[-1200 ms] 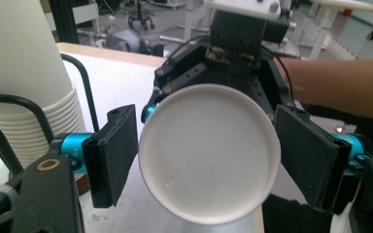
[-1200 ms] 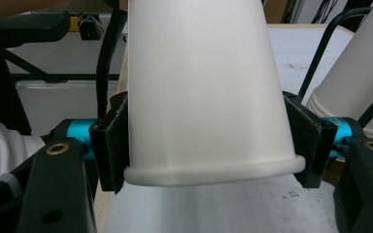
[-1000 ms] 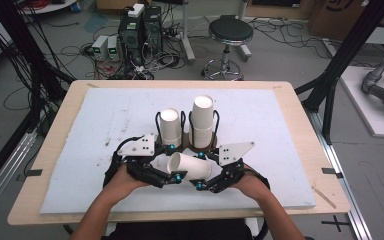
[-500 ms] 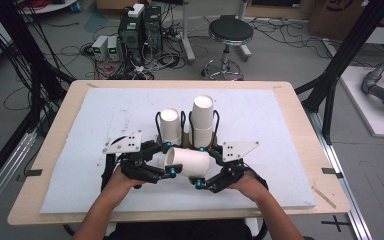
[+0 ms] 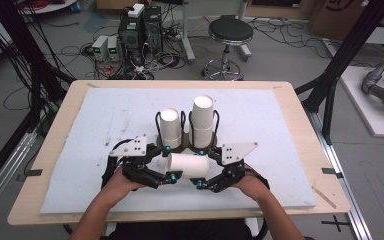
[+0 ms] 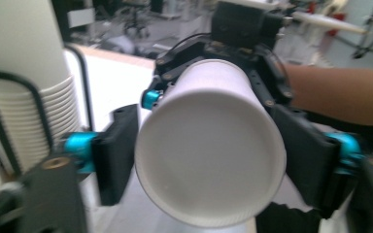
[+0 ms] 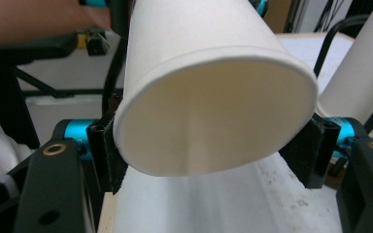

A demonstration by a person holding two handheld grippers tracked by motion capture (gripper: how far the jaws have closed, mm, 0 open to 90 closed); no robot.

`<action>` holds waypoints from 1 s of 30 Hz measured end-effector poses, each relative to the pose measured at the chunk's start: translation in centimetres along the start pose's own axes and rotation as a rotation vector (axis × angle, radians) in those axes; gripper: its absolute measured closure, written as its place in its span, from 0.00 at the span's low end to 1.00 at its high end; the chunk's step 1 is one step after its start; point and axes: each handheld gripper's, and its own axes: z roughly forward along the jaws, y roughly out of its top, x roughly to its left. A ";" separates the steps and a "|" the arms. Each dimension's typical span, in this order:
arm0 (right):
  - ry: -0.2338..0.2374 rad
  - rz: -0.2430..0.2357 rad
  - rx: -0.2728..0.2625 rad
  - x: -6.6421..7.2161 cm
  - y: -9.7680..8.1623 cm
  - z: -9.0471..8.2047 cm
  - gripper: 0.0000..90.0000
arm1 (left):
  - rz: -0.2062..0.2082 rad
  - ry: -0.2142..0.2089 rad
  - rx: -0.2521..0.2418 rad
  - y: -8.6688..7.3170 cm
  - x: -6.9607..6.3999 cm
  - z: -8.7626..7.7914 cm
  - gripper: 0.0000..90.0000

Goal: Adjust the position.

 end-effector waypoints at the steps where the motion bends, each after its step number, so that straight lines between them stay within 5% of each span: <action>1: -0.001 -0.003 0.012 0.0 0.0 0.0 0.32 | 0.007 0.007 0.008 0.1 0.0 0.0 0.28; 11: 0.043 0.053 0.039 -0.2 0.0 0.2 0.31 | 0.023 -0.001 0.031 0.0 0.0 0.5 0.34; 12: -0.001 0.046 0.033 -0.4 0.0 0.1 0.30 | 0.015 -0.007 0.031 0.0 0.1 0.6 0.34; 14: 0.052 0.072 0.034 -0.3 0.0 0.0 0.29 | 0.014 -0.023 0.029 -0.1 0.2 0.6 0.35; 22: -0.002 0.082 -0.042 -0.2 0.2 -0.2 0.23 | -0.001 -0.049 -0.058 0.0 0.4 -0.2 0.38; 30: -0.022 0.100 -0.069 -0.4 0.1 -0.5 0.23 | -0.001 -0.011 -0.105 -0.1 0.5 -0.8 0.39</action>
